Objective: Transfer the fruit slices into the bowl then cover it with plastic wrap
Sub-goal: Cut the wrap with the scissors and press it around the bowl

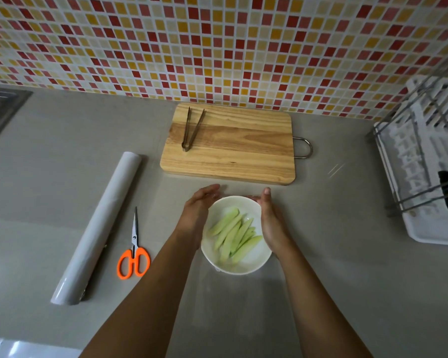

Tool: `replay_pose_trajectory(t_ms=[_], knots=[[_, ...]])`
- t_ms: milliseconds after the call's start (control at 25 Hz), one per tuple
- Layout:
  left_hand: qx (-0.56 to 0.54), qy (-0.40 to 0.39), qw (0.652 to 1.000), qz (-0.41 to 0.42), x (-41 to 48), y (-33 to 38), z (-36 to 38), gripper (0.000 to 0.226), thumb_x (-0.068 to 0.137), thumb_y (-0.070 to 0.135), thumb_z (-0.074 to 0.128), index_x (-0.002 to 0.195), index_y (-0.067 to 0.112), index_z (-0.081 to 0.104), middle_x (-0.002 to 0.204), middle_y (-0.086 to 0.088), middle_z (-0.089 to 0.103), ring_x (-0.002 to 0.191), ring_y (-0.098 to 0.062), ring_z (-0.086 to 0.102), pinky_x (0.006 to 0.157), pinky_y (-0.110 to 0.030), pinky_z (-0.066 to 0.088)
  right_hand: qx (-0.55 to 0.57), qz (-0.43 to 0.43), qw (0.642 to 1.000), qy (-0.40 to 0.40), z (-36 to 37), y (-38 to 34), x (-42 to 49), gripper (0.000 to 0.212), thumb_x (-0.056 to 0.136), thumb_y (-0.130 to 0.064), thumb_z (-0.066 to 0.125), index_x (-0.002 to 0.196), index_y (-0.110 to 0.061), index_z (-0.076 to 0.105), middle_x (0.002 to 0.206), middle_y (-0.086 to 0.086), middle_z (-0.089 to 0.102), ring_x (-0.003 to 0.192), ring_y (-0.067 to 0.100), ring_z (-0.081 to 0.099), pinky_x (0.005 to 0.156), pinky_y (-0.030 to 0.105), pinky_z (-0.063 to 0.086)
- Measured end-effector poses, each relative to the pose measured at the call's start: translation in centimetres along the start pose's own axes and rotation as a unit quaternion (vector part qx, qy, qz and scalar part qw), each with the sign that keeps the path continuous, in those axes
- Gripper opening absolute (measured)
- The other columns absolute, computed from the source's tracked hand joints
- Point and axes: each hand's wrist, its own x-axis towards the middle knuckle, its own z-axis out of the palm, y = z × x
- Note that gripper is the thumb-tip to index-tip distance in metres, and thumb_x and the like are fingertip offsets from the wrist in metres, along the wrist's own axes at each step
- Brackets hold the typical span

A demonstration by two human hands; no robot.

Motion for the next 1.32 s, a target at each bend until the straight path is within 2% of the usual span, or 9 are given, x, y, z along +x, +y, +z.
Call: replay_pose_trajectory(t_ms=[200,400,600,680,760,840,920,1120,1320], knots=[[0.114,0.016,0.993,0.025,0.0,-0.6,0.1,0.037,0.078,0.003,0.045,0.082,0.017,0.079,0.086,-0.004,0.077,0.085,-0.027,0.071,0.068,-0.033,0.059,-0.04,0.02,0.998,0.043,0.2,-0.1,0.1,0.086,0.066,-0.083,0.008,0.11,-0.032,0.061,0.12,-0.001,0.065,0.112,0.022,0.058,0.102,0.047,0.042],[0.163,0.052,0.985,-0.001,0.5,-0.6,0.1,0.039,0.077,0.009,0.044,0.076,0.026,0.079,0.085,-0.006,0.075,0.084,-0.03,0.068,0.077,-0.04,0.059,-0.181,0.014,0.978,0.103,0.1,-0.4,0.0,0.081,0.082,-0.069,0.002,0.111,-0.025,0.063,0.12,0.005,0.064,0.115,0.03,0.054,0.102,0.048,0.036],[0.129,0.022,0.991,-0.004,-0.4,-0.2,-0.5,0.036,0.081,-0.001,0.049,0.061,0.015,0.074,0.059,-0.001,0.072,0.055,-0.014,0.068,0.044,-0.02,0.049,-0.213,0.055,0.953,0.208,0.3,0.1,-0.8,0.085,0.086,-0.064,0.0,0.104,-0.013,0.066,0.114,0.013,0.066,0.111,0.035,0.055,0.097,0.047,0.039],[0.094,-0.02,0.995,0.004,-0.7,-0.1,-1.0,0.037,0.081,-0.003,0.048,0.067,0.015,0.078,0.069,-0.003,0.075,0.063,-0.016,0.071,0.051,-0.023,0.055,-0.157,0.05,0.959,0.233,-0.6,0.8,-0.4,0.09,0.081,-0.07,-0.001,0.106,-0.017,0.067,0.117,0.009,0.066,0.113,0.032,0.056,0.098,0.045,0.04],[0.032,0.002,0.999,0.023,-0.8,-0.1,-1.8,0.029,0.089,0.007,0.048,0.093,0.014,0.076,0.094,-0.008,0.076,0.087,-0.023,0.071,0.075,-0.033,0.058,-0.037,-0.013,0.981,0.192,-1.7,1.4,-0.3,0.09,0.074,-0.077,0.004,0.118,-0.026,0.063,0.131,-0.001,0.059,0.123,0.02,0.052,0.102,0.033,0.037],[-0.001,-0.014,0.995,0.094,-0.7,-1.0,-2.6,0.033,0.099,0.023,0.037,0.115,0.019,0.066,0.116,0.0,0.068,0.11,-0.014,0.062,0.093,-0.027,0.049,0.021,-0.083,0.993,0.076,-2.1,1.9,-0.5,0.079,0.071,-0.085,0.012,0.124,-0.044,0.053,0.134,-0.02,0.051,0.128,0.001,0.044,0.099,0.016,0.031],[0.027,-0.094,0.985,0.139,-1.1,-2.3,-2.5,0.043,0.101,0.038,0.025,0.126,0.024,0.057,0.13,0.006,0.06,0.122,-0.01,0.055,0.098,-0.024,0.046,0.059,-0.094,0.993,-0.034,-1.6,2.3,-0.6,0.066,0.069,-0.088,0.024,0.118,-0.053,0.052,0.13,-0.029,0.051,0.126,-0.004,0.044,0.1,0.018,0.034],[0.0,-0.125,0.985,0.116,-1.3,-3.2,-1.4,0.056,0.095,0.05,0.025,0.126,0.015,0.056,0.13,-0.016,0.059,0.121,-0.034,0.055,0.106,-0.056,0.038,0.262,-0.042,0.955,-0.131,-0.1,3.0,-0.3,0.068,0.074,-0.07,0.044,0.121,-0.023,0.059,0.12,0.001,0.067,0.115,0.022,0.06,0.093,0.037,0.051],[0.032,-0.168,0.978,0.118,-0.5,-2.9,-1.6,0.066,0.094,0.048,0.02,0.124,0.003,0.058,0.123,-0.026,0.061,0.116,-0.043,0.055,0.103,-0.058,0.04,0.253,-0.005,0.959,-0.128,-0.3,2.9,-0.1,0.058,0.084,-0.06,0.037,0.113,-0.017,0.065,0.113,0.013,0.068,0.109,0.031,0.062,0.092,0.044,0.05]])
